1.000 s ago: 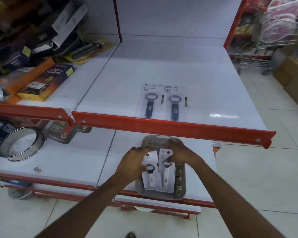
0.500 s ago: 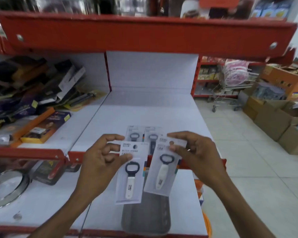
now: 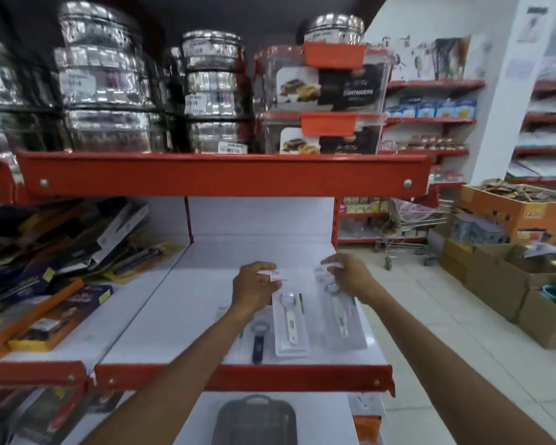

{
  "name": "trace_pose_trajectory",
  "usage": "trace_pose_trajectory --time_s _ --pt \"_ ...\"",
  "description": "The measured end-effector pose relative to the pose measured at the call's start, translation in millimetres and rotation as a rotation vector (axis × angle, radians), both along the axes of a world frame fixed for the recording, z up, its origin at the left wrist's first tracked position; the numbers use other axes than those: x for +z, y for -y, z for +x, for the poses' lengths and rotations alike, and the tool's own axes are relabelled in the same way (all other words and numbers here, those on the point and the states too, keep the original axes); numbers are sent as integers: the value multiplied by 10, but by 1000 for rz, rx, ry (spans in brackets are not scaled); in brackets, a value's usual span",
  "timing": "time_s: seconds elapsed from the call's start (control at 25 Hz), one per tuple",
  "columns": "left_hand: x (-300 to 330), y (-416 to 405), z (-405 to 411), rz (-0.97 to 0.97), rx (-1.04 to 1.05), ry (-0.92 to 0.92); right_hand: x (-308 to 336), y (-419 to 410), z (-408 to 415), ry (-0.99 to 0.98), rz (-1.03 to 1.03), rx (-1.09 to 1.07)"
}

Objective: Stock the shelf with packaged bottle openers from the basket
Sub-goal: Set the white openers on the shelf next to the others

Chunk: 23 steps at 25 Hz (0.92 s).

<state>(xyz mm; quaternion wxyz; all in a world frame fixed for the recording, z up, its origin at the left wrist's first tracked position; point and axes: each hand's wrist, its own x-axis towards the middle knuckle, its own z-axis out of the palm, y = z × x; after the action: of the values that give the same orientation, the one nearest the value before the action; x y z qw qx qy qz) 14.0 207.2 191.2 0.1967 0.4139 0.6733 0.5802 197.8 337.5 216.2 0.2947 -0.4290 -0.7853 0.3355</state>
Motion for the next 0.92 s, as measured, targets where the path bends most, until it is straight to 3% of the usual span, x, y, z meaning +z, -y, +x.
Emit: trace_pose_trajectory --time_s 0.08,0.24,0.36,0.52,0.64,0.92 --pt "-93 -162 32 -75 18 -35 -170 -111 -24 96 19 -12" --pt "-149 -187 77 -217 -73 -441 -440 -183 6 312 118 97" --pt "-50 -128 -12 -323 -267 -695 -388 -169 196 481 235 265" --pt "-36 -120 -84 -647 -530 -808 -306 -138 451 733 132 481" --pt "-136 -112 -75 -711 -546 -822 -362 -114 505 740 142 493" --pt "-123 13 -38 -747 -560 -823 -412 135 546 550 153 447"
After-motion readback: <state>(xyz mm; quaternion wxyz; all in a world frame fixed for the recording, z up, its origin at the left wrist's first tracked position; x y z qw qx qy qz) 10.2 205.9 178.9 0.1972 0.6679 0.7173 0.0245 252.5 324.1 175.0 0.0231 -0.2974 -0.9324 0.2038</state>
